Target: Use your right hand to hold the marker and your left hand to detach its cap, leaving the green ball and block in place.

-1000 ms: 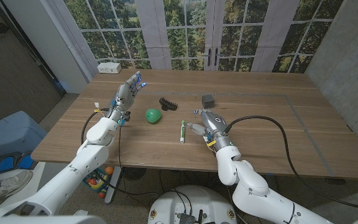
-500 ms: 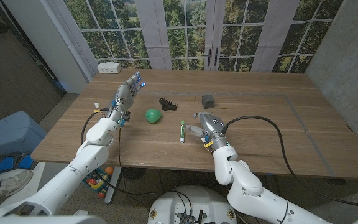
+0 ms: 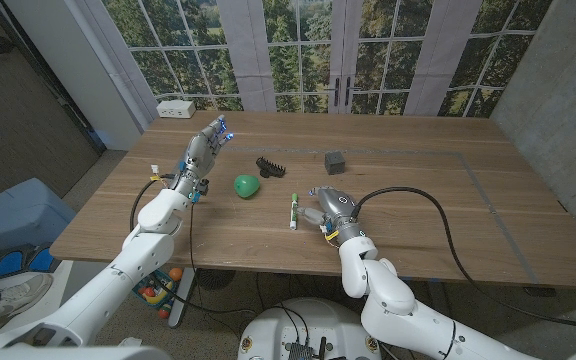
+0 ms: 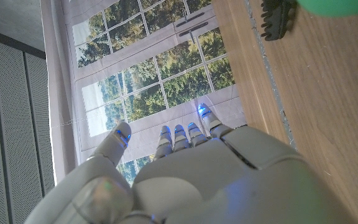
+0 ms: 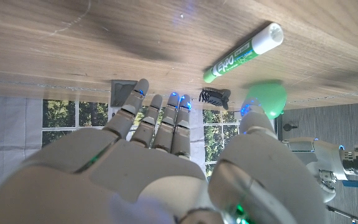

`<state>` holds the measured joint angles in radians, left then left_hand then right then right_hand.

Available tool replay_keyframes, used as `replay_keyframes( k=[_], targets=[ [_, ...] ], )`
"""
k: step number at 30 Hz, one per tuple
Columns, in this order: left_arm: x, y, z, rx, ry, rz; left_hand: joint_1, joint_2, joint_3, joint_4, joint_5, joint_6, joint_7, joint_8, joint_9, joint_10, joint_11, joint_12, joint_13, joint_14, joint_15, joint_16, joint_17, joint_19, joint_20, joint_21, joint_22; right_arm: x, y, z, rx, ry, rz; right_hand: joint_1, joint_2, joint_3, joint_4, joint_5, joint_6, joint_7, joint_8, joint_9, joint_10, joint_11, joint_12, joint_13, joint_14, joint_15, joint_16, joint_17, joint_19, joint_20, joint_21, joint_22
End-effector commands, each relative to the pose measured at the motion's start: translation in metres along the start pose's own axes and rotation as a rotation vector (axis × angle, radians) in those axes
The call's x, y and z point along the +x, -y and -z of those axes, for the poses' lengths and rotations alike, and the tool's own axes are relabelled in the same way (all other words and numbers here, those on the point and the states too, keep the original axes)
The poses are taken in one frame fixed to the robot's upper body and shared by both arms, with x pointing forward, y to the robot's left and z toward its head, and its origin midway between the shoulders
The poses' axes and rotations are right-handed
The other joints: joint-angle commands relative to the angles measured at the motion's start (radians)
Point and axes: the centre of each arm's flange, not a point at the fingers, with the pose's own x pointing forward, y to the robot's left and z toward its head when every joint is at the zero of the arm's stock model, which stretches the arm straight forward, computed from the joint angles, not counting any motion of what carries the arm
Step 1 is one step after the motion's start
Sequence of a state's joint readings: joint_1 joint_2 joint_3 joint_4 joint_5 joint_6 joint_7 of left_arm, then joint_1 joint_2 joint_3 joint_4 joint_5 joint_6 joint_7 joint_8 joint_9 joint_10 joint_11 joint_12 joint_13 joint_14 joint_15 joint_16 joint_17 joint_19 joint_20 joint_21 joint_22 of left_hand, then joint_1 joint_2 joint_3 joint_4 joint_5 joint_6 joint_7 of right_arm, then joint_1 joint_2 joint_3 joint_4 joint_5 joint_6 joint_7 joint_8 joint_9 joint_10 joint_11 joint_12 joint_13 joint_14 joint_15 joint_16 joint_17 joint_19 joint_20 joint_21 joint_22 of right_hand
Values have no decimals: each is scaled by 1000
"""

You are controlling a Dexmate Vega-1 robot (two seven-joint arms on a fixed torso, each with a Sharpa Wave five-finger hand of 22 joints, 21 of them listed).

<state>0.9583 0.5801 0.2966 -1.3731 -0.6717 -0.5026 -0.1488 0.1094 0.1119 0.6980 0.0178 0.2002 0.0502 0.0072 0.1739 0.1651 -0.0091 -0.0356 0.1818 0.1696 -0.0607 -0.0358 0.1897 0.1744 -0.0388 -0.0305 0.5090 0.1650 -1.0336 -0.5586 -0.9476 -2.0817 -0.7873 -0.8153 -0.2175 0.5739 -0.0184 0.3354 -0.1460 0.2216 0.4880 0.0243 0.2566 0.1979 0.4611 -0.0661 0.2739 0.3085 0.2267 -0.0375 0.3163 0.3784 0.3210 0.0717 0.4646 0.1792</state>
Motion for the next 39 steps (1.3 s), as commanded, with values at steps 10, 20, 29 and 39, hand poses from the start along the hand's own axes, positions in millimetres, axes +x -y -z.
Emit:
replay_keyframes(
  k=[10,20,29,39],
  targets=[
    [-5,-5,-2,-9,-9,10,-12,47,5,5,5,12,-1,5,4,3,-6,7,3,8,-13,-4,2,4,-36,-11,4,-4,-24,-11,-23,0,36,65,-13,4,-24,22,12,-14,6,5,24,-21,11,18,16,-41,10,4,11,-4,-8,3],
    [-10,-9,-1,-18,-25,-5,-10,56,11,4,7,10,3,4,4,2,-2,6,3,8,-11,-5,0,8,-33,-17,4,-2,-33,-20,-29,-9,42,94,-19,2,-26,31,1,-18,1,7,16,-28,8,29,11,-44,11,4,12,-12,-13,3],
    [-14,-15,-1,-19,-22,0,-6,57,16,-2,8,10,1,4,4,2,-1,6,3,7,-11,-7,-2,10,-34,-23,4,3,-39,-25,-64,-21,33,118,-29,-3,-26,40,-12,-24,-5,8,5,-32,4,39,2,-47,9,4,8,-15,-21,3],
    [-13,-18,-2,-16,-17,19,-7,57,18,-2,9,11,2,4,4,3,-3,6,3,8,-13,-7,-1,13,-33,-27,4,10,-47,-23,-134,-88,24,151,-32,-9,-23,53,-40,-28,-16,10,-13,-37,-3,51,-10,-49,8,5,10,-11,-27,3]
  ],
)
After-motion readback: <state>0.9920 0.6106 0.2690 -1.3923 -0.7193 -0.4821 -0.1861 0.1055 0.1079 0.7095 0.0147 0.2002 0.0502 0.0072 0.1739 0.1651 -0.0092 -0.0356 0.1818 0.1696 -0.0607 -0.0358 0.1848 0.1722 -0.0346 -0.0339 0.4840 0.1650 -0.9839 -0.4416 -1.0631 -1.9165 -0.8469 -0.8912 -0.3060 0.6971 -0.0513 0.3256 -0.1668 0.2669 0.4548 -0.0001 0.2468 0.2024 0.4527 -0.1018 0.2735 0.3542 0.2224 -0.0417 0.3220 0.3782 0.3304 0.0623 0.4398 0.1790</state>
